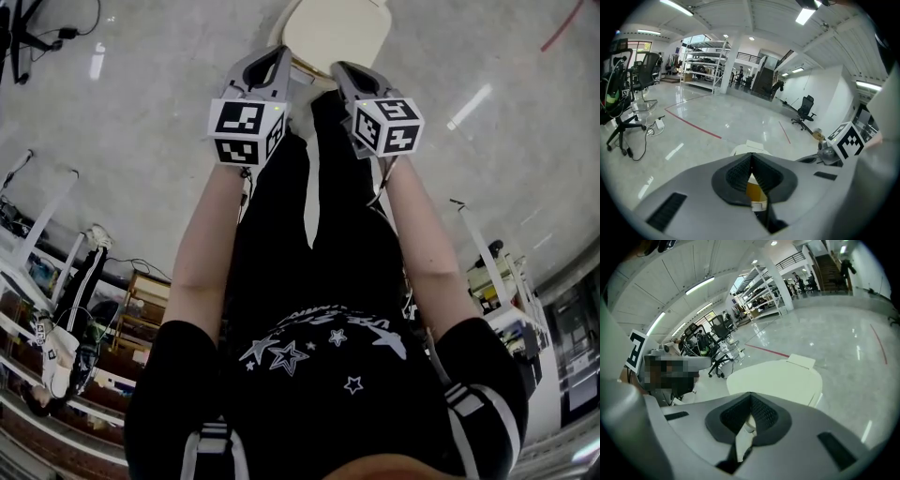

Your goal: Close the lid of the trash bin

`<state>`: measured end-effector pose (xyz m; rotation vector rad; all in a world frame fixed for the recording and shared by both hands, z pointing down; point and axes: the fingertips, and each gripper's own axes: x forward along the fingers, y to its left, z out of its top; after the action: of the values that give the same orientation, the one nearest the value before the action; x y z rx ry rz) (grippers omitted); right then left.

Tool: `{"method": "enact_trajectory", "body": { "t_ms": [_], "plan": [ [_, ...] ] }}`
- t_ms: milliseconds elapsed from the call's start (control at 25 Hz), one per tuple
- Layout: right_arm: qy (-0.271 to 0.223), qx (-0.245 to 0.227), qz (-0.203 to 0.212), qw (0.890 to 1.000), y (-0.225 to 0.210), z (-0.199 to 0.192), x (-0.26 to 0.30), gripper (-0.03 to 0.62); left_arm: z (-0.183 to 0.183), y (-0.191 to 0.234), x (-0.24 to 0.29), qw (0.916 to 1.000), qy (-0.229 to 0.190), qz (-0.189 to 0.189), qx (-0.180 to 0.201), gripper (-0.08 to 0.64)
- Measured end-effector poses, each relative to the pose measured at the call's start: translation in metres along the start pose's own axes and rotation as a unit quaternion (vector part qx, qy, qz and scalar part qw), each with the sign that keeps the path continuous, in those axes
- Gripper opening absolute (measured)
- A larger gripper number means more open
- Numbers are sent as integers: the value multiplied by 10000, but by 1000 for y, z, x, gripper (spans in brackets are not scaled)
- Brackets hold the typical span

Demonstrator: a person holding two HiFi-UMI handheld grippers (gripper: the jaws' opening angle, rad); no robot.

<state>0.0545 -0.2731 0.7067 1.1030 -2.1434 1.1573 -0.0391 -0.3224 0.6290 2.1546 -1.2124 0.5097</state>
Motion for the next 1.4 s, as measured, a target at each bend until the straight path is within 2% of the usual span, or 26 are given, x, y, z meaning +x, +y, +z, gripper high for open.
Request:
{"method": "enact_trajectory", "body": {
  "t_ms": [640, 960, 1400],
  "plan": [
    [432, -76, -209, 9988, -8, -64, 47, 5, -66, 7, 3, 9995, 269, -119, -150, 11],
    [705, -218, -342, 9967, -17, -80, 65, 6, -76, 6, 5, 9991, 365, -149, -175, 11],
    [781, -461, -584, 9942, -17, -81, 66, 5, -77, 4, -2, 9989, 398, -214, -150, 11]
  ]
}}
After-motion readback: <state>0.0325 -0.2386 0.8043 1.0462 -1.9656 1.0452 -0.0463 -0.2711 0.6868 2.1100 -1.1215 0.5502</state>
